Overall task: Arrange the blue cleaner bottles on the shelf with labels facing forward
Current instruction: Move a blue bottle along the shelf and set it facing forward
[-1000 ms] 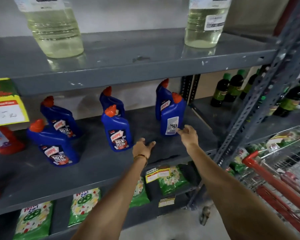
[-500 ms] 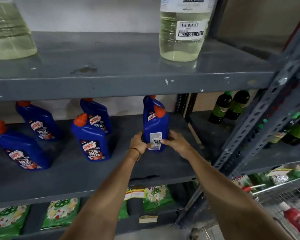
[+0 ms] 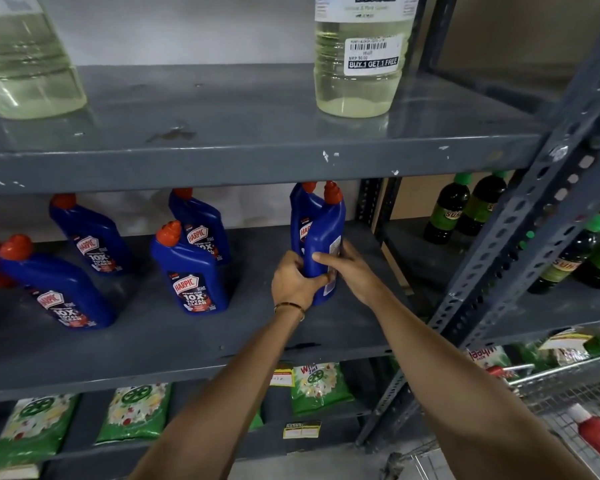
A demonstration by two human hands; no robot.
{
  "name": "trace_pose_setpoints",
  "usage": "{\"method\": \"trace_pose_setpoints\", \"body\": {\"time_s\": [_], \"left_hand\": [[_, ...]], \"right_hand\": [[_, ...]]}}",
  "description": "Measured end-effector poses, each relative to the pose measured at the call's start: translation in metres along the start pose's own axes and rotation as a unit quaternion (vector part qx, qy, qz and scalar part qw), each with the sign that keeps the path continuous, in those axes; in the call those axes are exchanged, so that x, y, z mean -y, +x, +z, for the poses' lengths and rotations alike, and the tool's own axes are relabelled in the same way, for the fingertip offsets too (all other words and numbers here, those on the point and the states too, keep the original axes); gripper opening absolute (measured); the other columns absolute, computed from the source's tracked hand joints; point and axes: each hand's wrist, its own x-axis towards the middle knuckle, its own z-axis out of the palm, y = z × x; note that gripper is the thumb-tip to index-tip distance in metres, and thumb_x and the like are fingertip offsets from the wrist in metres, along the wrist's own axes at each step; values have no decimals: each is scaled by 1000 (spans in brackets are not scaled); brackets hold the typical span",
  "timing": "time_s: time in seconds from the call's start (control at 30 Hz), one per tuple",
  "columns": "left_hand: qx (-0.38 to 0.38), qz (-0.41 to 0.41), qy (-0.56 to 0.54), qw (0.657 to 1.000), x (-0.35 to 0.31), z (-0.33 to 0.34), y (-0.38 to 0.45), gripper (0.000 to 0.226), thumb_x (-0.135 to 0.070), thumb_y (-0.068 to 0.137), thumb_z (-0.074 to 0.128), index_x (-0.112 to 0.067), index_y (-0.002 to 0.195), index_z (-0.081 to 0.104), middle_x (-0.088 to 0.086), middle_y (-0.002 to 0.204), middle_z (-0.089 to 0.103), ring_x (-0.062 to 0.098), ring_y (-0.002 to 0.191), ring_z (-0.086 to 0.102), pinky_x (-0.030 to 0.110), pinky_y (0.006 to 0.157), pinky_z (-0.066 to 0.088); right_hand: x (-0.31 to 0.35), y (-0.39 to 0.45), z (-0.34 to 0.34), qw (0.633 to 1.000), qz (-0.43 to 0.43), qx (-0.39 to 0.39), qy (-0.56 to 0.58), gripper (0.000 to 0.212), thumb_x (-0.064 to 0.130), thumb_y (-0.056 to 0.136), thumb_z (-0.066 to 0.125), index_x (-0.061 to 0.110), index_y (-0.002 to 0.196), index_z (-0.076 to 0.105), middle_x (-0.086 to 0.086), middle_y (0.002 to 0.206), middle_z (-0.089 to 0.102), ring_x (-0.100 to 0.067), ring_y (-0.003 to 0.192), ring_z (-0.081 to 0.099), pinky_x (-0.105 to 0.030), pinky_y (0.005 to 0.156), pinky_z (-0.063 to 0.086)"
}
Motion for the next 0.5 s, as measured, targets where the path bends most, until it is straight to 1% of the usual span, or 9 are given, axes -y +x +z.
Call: {"method": "trace_pose_setpoints", "body": {"time_s": [0.1,0.17,0.23,0.27,0.3,0.33,0.4,0.43,0.5], "left_hand": [[27,19,-4,999,6,-7,-2,50,-39,53,85,-17,76,46,-2,72,58,15,63,55,27,54,45],[80,-9,-78,994,12,-17,1,40,-31,57,85,-20,73,50,-3,71,60,14,68,59,21,58,49],[157,-88,-213,960,18,-28,4,19,-20,72,76,-20,76,57,-1,79,62,22,87,62,25,73,53],[193,-134,-270,934,22,-33,6,9,-20,80,69,-19,81,60,1,85,64,25,98,60,31,84,52],[227,-176,-312,905,26,-36,7,7,-24,85,62,-18,86,62,3,92,65,26,105,58,36,91,50],[264,-213,-335,879,29,-38,7,17,-31,88,57,-16,94,63,4,98,66,26,107,58,39,94,49],[325,-257,-355,838,33,-38,5,39,-42,90,49,-12,113,59,6,104,67,24,106,61,38,90,53],[341,-263,-369,824,32,-37,3,44,-43,90,46,-11,119,57,7,105,67,22,104,61,35,87,55],[341,-258,-393,814,30,-35,3,43,-39,91,47,-8,119,56,9,104,64,20,99,61,30,80,59]], "right_hand": [[-3,-3,4,1000,5,-21,-7,60,25,63,79,22,118,56,-4,116,68,-21,106,64,-41,93,52],[-4,-5,4,999,8,-39,-2,55,21,64,78,21,116,58,-3,114,68,-21,106,64,-38,90,52],[-4,-8,4,1000,9,-27,12,51,19,66,76,20,114,60,-3,111,69,-22,106,64,-37,91,51],[-3,-9,4,1000,11,-11,25,49,19,66,75,18,113,61,-2,109,70,-22,105,64,-37,92,50],[-2,-10,4,999,15,7,41,47,18,68,74,17,113,61,-2,107,70,-21,103,65,-37,91,51],[-1,-11,5,998,23,23,57,47,18,69,71,14,115,60,-2,106,70,-20,101,65,-35,89,51],[1,-12,7,995,33,41,88,50,17,70,69,10,118,57,-4,107,67,-20,101,63,-32,86,50],[2,-12,8,993,33,44,102,52,17,70,68,8,119,56,-6,108,66,-21,102,61,-32,87,50],[4,-12,8,990,34,49,129,49,17,71,66,9,118,56,-8,112,62,-22,105,58,-35,92,48]]}}
